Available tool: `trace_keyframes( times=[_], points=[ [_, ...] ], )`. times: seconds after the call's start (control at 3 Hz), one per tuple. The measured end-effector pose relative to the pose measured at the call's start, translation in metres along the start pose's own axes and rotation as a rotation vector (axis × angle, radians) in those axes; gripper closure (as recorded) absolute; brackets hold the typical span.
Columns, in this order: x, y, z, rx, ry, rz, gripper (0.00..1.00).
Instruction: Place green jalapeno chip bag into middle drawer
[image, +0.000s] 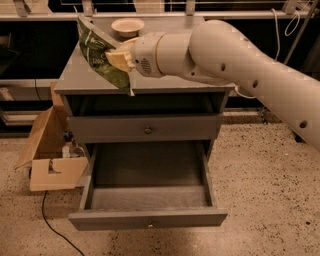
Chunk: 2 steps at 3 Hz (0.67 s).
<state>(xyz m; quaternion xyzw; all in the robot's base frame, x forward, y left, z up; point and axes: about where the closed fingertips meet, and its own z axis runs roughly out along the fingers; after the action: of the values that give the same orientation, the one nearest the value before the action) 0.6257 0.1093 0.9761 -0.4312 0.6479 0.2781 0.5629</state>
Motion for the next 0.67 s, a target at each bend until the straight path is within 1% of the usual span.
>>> trace_keyframes(
  times=[0.33,0.67],
  points=[
    [0.000,0.000,0.000,0.000,0.000,0.000,1.00],
    [0.031,0.010,-0.001,-0.020,0.083,0.022,1.00]
  ],
)
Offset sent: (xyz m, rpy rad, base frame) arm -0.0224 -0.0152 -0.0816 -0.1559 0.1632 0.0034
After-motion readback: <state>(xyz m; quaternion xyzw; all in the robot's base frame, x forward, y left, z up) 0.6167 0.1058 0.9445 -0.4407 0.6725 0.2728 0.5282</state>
